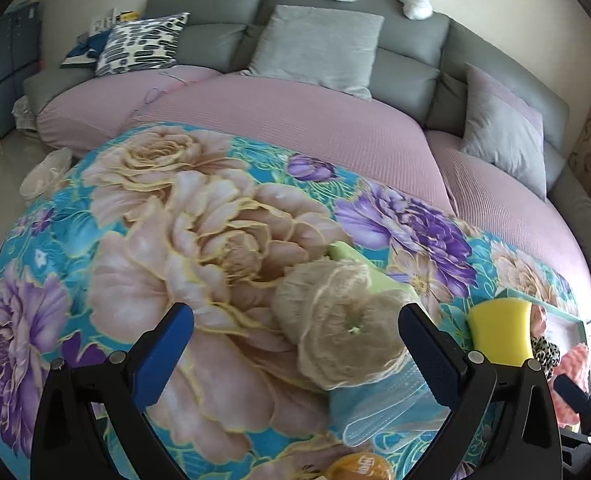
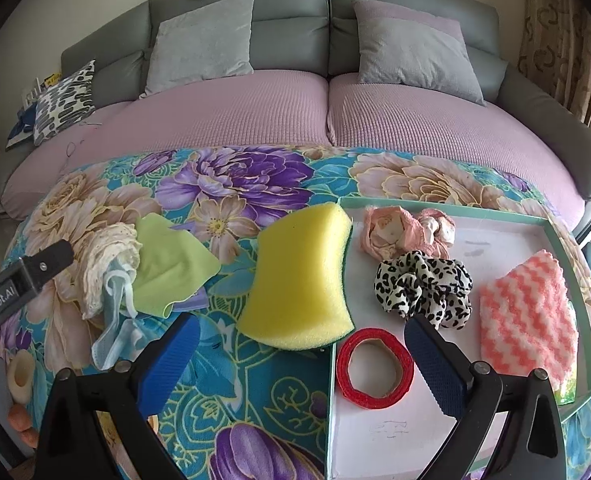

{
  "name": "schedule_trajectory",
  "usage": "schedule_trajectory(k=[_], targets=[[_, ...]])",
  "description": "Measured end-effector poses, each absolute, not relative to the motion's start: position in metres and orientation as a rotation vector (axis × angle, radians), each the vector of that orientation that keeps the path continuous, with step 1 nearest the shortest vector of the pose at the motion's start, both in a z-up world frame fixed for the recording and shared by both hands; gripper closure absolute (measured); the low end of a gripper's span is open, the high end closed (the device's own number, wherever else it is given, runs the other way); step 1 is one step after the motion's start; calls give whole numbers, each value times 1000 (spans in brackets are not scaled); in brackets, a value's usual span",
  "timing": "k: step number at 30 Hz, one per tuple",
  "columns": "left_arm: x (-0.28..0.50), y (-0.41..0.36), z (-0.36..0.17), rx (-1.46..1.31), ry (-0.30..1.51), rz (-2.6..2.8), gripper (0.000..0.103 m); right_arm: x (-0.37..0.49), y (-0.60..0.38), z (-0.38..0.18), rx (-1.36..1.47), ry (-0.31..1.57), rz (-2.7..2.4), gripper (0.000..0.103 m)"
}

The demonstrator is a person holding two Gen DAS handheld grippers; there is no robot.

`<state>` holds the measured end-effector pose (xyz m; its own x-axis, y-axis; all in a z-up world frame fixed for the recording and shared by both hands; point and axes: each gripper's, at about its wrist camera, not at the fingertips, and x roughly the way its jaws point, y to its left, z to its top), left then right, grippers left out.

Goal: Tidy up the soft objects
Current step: 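Grasp the cream lace fabric with the left gripper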

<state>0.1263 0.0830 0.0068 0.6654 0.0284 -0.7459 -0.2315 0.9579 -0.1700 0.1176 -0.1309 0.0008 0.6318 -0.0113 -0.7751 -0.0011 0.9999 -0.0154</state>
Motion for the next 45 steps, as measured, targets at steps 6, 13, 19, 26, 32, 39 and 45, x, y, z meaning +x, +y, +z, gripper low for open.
schedule_trajectory(k=[6, 13, 19, 26, 32, 39, 45], targets=[[141, 82, -5, -273, 858, 157, 1, 129, -131, 5, -33, 871, -15, 0], [152, 88, -15, -315, 871, 147, 26, 137, -136, 0, -20, 883, -18, 0], [158, 82, -27, -271, 915, 140, 32, 140, -138, -4, -13, 894, -20, 0], [160, 77, -36, -263, 944, 117, 52, 142, -139, -9, -16, 916, -13, 0], [161, 76, -41, -278, 953, 96, 80, 143, -136, -15, -43, 929, -8, 0], [156, 80, -34, -282, 936, 91, 91, 145, -124, -22, -130, 937, -25, 0], [148, 89, -23, -293, 903, 103, 94, 146, -118, -26, -178, 938, -36, 0]])
